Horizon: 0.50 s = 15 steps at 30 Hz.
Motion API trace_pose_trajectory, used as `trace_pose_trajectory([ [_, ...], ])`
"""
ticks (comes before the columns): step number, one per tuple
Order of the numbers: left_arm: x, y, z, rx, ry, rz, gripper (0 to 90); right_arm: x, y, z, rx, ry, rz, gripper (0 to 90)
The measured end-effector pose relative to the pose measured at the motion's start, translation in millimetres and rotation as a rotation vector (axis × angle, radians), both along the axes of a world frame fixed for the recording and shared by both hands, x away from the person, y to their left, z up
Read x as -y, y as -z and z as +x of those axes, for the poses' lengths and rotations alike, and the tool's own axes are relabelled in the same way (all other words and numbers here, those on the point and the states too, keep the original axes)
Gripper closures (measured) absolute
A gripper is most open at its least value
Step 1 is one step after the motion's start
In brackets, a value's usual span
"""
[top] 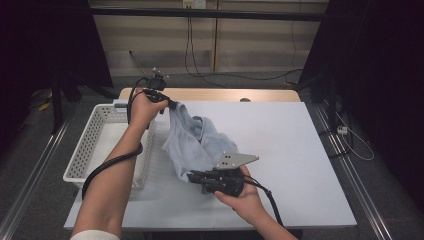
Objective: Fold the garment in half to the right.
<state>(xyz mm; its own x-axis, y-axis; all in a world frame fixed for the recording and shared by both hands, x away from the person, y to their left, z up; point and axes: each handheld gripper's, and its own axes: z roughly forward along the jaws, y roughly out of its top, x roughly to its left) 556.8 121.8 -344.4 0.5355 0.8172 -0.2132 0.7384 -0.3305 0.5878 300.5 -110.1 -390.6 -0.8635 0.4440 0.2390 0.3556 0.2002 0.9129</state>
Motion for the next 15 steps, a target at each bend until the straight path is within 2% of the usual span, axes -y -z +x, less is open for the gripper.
trace_pose_trajectory([
  [15,-28.0,-10.3,-6.5,0.001,-0.024,-0.001,87.4,-36.8,3.4,2.6,-0.015,-0.077,-0.021,86.1],
])
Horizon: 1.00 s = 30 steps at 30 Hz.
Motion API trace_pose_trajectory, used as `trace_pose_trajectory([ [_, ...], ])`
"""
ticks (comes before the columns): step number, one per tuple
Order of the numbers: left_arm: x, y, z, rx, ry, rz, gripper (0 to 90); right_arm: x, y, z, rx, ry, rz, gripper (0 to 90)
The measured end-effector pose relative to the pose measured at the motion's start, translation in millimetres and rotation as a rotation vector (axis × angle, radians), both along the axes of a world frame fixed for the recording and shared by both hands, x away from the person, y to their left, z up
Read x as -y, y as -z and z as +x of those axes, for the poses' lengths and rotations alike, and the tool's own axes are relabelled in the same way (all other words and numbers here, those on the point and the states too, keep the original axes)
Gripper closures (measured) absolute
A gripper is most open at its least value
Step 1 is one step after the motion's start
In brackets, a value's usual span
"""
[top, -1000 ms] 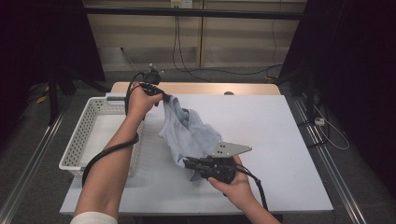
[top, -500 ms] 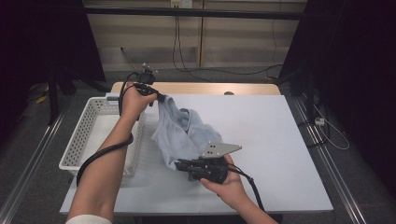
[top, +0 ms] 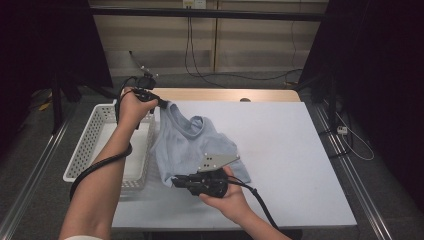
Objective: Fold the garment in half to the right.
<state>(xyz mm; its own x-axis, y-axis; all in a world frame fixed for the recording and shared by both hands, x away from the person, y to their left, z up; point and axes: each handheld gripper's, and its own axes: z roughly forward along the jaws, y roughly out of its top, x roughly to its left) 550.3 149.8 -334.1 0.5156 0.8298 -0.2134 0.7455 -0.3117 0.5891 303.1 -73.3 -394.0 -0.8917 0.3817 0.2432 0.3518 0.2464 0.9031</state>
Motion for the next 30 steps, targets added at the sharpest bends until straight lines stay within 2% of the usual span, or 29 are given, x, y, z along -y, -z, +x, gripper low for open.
trace_pose_trajectory([
  [6,-11.1,0.3,-3.0,0.000,-0.015,-0.001,87.4,-13.7,4.4,0.2,-0.007,-0.024,-0.007,86.1],
  [14,-17.0,4.9,-4.5,-0.005,-0.025,0.007,87.3,-20.2,10.7,0.3,-0.018,-0.033,-0.012,86.1],
  [20,-9.5,6.7,-1.7,-0.002,-0.027,0.006,86.5,-11.8,9.0,0.8,-0.016,-0.011,0.012,86.0],
  [24,2.2,8.0,1.4,0.007,-0.017,0.017,86.0,-4.7,5.0,0.0,-0.002,0.009,0.022,86.0],
  [30,21.1,13.5,6.7,0.009,0.005,0.025,84.9,11.7,6.2,0.1,-0.006,0.052,0.037,86.0],
])
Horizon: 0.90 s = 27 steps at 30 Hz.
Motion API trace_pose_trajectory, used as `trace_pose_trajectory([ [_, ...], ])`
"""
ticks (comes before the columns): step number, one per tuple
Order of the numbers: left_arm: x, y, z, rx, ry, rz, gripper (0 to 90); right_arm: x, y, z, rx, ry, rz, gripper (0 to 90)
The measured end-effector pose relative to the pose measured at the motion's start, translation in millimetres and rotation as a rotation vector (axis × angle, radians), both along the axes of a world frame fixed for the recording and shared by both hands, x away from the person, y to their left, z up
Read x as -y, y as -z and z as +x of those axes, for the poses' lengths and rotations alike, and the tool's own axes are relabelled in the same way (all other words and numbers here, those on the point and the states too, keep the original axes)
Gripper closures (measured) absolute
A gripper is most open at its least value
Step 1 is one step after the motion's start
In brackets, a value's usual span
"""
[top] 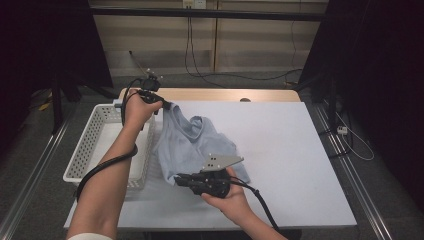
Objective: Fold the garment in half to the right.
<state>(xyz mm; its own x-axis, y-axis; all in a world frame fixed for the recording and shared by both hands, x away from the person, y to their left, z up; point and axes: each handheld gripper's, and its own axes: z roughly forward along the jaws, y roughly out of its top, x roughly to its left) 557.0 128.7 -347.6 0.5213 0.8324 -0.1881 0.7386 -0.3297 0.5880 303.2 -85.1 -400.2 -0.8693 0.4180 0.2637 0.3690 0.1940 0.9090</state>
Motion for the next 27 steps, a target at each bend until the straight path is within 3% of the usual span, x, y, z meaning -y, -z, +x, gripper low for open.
trace_pose_trajectory([
  [12,24.6,8.4,5.7,0.012,0.021,0.009,83.4,37.5,-1.0,0.5,0.007,0.093,0.030,86.0],
  [27,37.5,10.0,7.3,0.061,0.051,0.004,73.7,71.0,3.2,-2.4,0.020,0.207,0.045,85.9],
])
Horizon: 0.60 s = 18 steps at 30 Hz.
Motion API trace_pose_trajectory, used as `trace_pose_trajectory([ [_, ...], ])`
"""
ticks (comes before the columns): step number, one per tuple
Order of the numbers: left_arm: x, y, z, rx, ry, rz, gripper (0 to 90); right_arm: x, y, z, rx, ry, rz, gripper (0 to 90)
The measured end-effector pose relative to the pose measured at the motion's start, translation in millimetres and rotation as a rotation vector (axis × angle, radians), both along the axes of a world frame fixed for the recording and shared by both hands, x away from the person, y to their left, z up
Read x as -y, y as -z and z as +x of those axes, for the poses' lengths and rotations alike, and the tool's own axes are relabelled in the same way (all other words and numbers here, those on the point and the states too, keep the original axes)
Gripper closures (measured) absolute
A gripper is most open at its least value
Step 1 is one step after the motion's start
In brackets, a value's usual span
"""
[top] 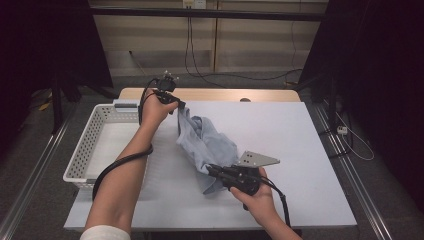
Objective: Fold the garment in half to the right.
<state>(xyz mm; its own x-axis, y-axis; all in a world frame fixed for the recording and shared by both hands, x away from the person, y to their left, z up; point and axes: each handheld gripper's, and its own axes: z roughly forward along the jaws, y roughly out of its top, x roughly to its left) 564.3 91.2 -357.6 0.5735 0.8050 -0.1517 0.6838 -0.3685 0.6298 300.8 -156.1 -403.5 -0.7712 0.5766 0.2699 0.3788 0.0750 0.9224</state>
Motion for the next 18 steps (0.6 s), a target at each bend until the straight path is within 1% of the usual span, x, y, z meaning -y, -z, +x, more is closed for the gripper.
trace_pose_trajectory([
  [2,1.7,0.0,0.1,-0.001,0.006,0.005,73.6,5.9,0.9,-0.9,-0.005,0.028,0.001,85.9],
  [5,5.3,0.4,0.1,0.006,0.008,-0.009,71.2,13.9,2.7,-1.5,-0.009,0.060,0.005,85.9],
  [9,10.3,0.2,-0.4,0.017,0.018,-0.026,66.0,22.8,4.8,-1.6,-0.006,0.102,-0.007,85.9],
  [11,12.1,-0.6,-0.5,0.026,0.025,-0.043,61.7,26.6,5.6,-1.1,-0.010,0.108,-0.009,85.9],
  [13,13.8,-1.5,-0.6,0.027,0.030,-0.046,60.0,29.1,6.1,-1.5,-0.009,0.116,-0.016,85.9],
  [15,14.0,-2.6,-0.5,0.031,0.029,-0.065,55.0,31.1,6.8,-2.0,-0.006,0.123,-0.026,85.9],
  [17,12.9,-4.0,-0.3,0.039,0.017,-0.079,44.8,33.8,8.3,-2.1,-0.008,0.137,-0.036,85.9],
  [18,12.3,-4.2,-0.3,0.041,0.017,-0.084,41.2,35.5,9.4,-1.7,-0.015,0.144,-0.037,85.9],
])
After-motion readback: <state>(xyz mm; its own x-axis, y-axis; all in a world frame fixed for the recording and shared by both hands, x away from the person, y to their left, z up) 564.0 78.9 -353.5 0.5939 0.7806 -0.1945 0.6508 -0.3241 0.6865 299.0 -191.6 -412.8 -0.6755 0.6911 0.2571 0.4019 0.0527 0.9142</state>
